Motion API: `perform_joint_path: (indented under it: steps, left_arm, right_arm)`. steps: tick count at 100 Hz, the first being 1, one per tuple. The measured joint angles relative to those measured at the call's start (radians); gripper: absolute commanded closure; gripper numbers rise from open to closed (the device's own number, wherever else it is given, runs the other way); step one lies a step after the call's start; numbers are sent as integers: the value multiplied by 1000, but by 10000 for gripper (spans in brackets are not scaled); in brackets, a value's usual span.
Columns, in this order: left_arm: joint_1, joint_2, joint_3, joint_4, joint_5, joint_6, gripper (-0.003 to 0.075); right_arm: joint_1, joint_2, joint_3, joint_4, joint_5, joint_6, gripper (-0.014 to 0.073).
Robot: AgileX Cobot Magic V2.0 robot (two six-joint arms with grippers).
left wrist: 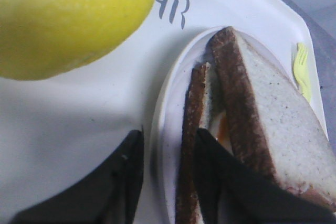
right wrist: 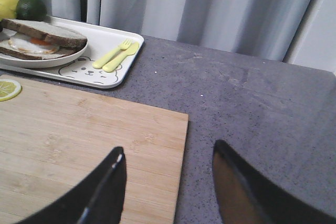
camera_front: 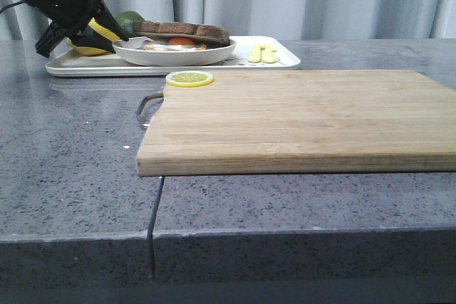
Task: Place bread and move sandwich to tray
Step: 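Lift the plate with the left gripper and carry it onto the tray, then release the plate on the tray and raise the left gripper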
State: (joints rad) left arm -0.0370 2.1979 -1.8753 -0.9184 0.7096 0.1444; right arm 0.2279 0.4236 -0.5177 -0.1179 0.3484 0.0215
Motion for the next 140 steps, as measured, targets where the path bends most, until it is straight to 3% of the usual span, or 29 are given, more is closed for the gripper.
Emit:
perform_joint_path:
  steps: [42,81,114,140]
  left_arm:
    - [2,-5,0,0,-7,-2,456]
    - [37,-103,-1,29,84,6,456]
    - [52,-293,-1,289,222,35,456]
    - [52,-499,25,411,249,43,456]
  right_arm:
    - [0,0,0,0,0,0,207]
    - [0,0,0,0,0,0,207]
    - [0,0,0,0,0,0,207]
    - [0,0,0,0,0,0,207]
